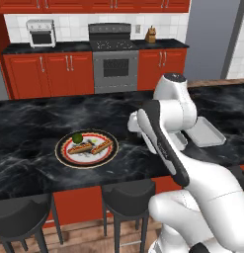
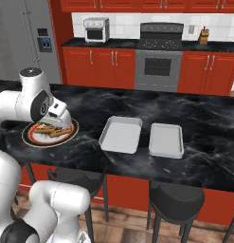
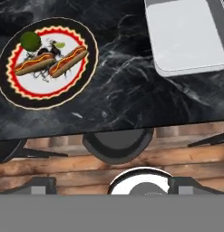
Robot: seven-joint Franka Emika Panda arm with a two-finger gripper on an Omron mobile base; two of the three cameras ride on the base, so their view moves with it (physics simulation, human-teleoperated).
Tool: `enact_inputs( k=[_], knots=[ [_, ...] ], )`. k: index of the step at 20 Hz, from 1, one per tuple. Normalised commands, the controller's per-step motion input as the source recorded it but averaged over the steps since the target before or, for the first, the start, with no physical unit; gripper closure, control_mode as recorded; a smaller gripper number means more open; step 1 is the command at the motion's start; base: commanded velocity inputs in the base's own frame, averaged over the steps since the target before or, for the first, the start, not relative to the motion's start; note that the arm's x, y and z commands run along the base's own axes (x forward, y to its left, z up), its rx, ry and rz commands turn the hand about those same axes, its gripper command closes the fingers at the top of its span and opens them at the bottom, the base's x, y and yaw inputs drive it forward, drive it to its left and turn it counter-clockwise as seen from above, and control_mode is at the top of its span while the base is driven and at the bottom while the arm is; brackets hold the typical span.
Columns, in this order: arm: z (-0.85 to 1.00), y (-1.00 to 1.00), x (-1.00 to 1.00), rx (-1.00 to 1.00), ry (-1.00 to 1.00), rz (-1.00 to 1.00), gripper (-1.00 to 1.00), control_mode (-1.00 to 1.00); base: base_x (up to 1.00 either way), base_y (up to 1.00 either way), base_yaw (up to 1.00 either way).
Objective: Place one cooked food and one vegetable from the large plate to each tupperware container.
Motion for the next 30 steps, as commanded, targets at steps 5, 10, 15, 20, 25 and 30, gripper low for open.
enact_inputs(
  k=[5, 10, 15, 20, 25, 30],
  knots=[
    [-0.33, 0.69, 0.46, 0.02, 0.01, -0.48, -1.0, -1.0, 0.0, 0.0, 0.0],
    [-0.2, 0.27, 0.63, 0.12, 0.09, -0.49, -1.0, -1.0, 0.0, 0.0, 0.0],
    [-0.5, 0.03, 0.71, 0.3, 0.21, -0.23, -1.0, -1.0, 0.0, 0.0, 0.0],
    [-0.57, 0.33, 0.81, 0.07, 0.13, -0.01, -1.0, -1.0, 0.0, 0.0, 0.0],
    [-0.44, 0.48, 0.65, -0.06, 0.06, 0.0, -1.0, -1.0, 0.0, 0.0, 0.0],
    [-0.4, 0.15, 0.62, -0.01, 0.09, 0.0, -1.0, -1.0, 0.0, 0.0, 0.0]
  ],
)
